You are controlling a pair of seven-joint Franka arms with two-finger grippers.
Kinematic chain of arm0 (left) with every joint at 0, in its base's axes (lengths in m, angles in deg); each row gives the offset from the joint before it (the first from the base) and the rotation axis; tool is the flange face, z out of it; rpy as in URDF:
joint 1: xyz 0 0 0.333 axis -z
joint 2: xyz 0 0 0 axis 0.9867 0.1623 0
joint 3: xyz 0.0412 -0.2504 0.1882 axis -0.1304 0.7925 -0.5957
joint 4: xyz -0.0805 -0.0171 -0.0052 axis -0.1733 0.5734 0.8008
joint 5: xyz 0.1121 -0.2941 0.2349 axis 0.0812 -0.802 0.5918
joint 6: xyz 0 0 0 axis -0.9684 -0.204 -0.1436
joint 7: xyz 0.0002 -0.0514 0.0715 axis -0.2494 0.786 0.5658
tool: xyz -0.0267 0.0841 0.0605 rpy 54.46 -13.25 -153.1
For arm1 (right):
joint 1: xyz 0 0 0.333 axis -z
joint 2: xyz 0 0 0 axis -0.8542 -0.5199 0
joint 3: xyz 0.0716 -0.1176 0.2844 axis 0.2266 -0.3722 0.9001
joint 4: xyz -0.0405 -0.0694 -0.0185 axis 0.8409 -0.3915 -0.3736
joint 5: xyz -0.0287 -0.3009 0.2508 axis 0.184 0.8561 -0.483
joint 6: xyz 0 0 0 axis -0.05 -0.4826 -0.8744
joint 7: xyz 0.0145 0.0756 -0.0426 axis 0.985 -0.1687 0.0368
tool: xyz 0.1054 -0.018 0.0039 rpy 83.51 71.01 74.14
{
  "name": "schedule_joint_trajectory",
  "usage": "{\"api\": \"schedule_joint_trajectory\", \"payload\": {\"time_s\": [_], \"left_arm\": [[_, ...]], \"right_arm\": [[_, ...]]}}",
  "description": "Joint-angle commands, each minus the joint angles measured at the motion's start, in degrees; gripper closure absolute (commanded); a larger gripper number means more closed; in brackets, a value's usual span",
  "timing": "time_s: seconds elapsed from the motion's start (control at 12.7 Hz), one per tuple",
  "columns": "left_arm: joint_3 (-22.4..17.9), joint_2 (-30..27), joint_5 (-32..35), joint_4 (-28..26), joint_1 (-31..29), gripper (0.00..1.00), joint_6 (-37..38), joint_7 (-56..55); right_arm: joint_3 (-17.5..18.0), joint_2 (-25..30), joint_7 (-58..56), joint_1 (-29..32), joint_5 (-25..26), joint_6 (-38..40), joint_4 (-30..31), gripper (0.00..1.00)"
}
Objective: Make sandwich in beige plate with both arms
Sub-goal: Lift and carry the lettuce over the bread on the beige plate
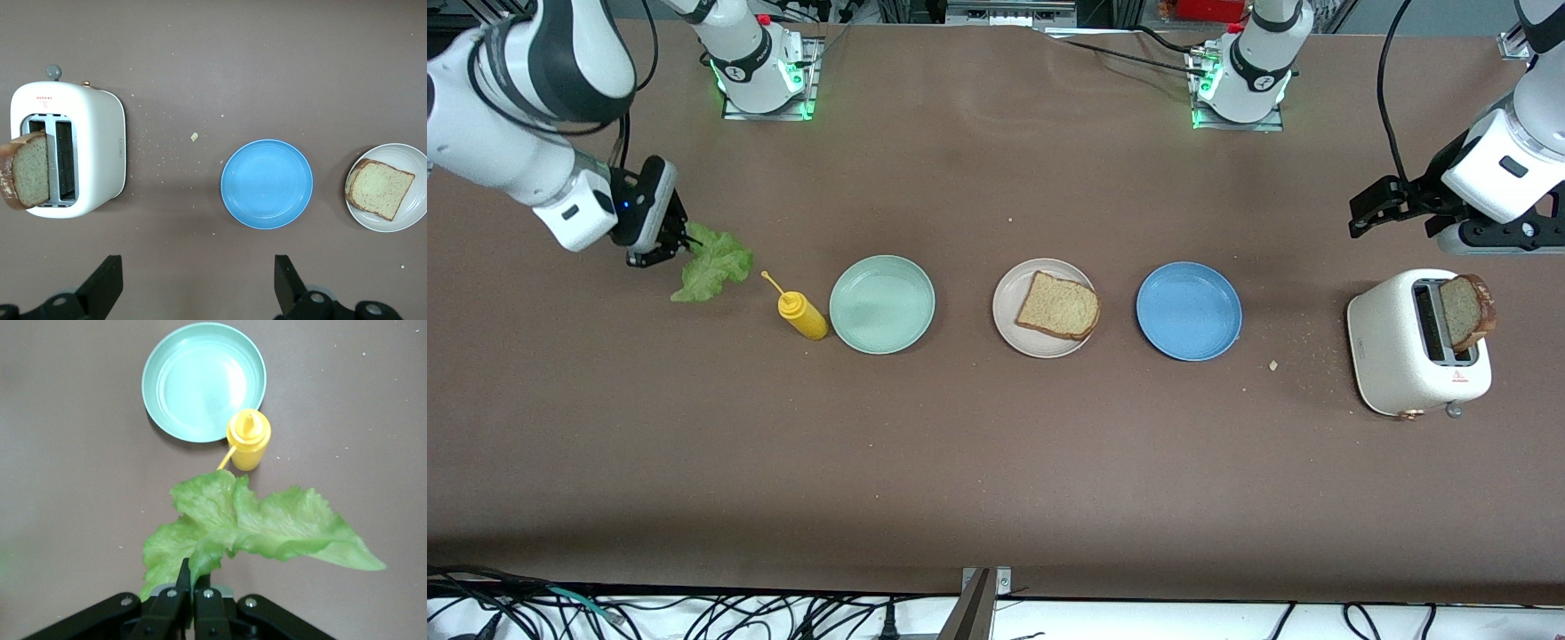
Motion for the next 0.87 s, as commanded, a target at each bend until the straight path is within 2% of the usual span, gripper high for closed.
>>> {"api": "schedule_joint_trajectory", "payload": {"time_s": [0.0, 0.32, 0.47, 0.79], "left_arm": [[0.2, -0.2, 1.2, 0.7, -0.2, 0.00, 1.1, 0.8], [0.2, -0.2, 1.2, 0.7, -0.2, 0.00, 1.1, 0.8], [0.2, -0.2, 1.2, 0.7, -0.2, 0.00, 1.1, 0.8], [0.2, -0.2, 1.2, 0.7, -0.2, 0.00, 1.1, 0.8]], "right_arm": [[2.9, 0.1, 7.4, 0.0, 1.5, 4.6, -3.8, 1.00], [3.6, -2.1, 21.3, -7.2, 1.1, 6.3, -9.5, 1.00], [3.2, -7.4, 28.6, -12.4, 0.4, 7.7, -15.6, 1.00], [3.0, -17.1, 44.0, -21.5, -5.1, 7.0, -25.6, 1.00]]}}
